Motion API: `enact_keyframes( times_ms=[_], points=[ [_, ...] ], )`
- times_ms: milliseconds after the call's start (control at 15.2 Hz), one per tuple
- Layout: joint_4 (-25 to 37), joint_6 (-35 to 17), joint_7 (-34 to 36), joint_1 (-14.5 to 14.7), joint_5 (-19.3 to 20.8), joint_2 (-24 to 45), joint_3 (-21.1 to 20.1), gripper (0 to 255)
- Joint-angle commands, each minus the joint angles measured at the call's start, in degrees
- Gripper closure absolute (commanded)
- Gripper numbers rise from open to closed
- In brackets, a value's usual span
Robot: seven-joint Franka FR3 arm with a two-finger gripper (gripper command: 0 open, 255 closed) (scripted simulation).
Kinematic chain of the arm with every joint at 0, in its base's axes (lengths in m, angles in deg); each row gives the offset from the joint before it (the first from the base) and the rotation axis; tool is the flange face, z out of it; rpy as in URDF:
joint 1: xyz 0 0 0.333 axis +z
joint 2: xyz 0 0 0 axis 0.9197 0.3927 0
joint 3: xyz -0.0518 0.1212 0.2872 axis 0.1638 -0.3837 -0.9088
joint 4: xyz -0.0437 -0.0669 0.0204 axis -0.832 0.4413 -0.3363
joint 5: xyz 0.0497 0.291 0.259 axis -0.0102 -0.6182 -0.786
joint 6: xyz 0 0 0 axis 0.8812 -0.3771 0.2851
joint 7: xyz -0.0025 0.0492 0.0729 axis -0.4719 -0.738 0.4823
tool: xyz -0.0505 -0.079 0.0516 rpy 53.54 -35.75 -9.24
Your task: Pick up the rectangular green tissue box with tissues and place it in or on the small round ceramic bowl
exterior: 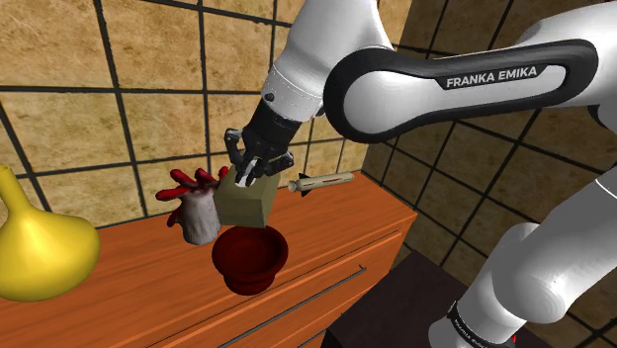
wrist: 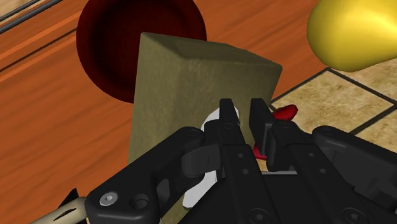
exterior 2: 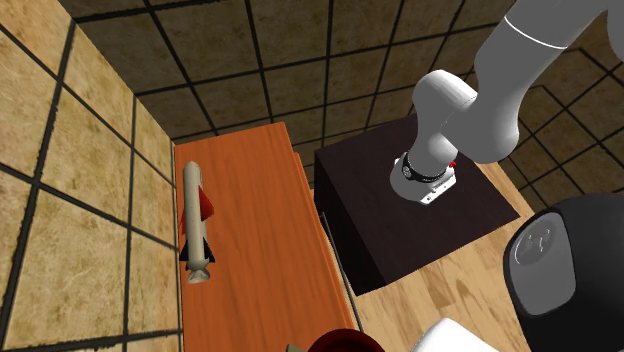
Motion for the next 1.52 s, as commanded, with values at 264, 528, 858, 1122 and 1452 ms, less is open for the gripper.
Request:
enact_keyframes(
  times_ms=[264, 528, 858, 1122, 1452],
  points=[
    [-3.59, -4.62, 0.81, -0.01, 0.64, 1.10, -0.83, 255],
    [-5.94, -7.74, 1.30, -0.08, 1.19, 1.98, -1.32, 255],
    [-8.61, -11.66, 2.19, -0.29, 2.25, 3.43, -2.00, 255],
    [-10.54, -14.81, 3.19, -0.57, 3.50, 4.87, -2.61, 255],
    [-11.07, -15.75, 3.55, -0.67, 3.96, 5.35, -2.79, 255]
  ],
)
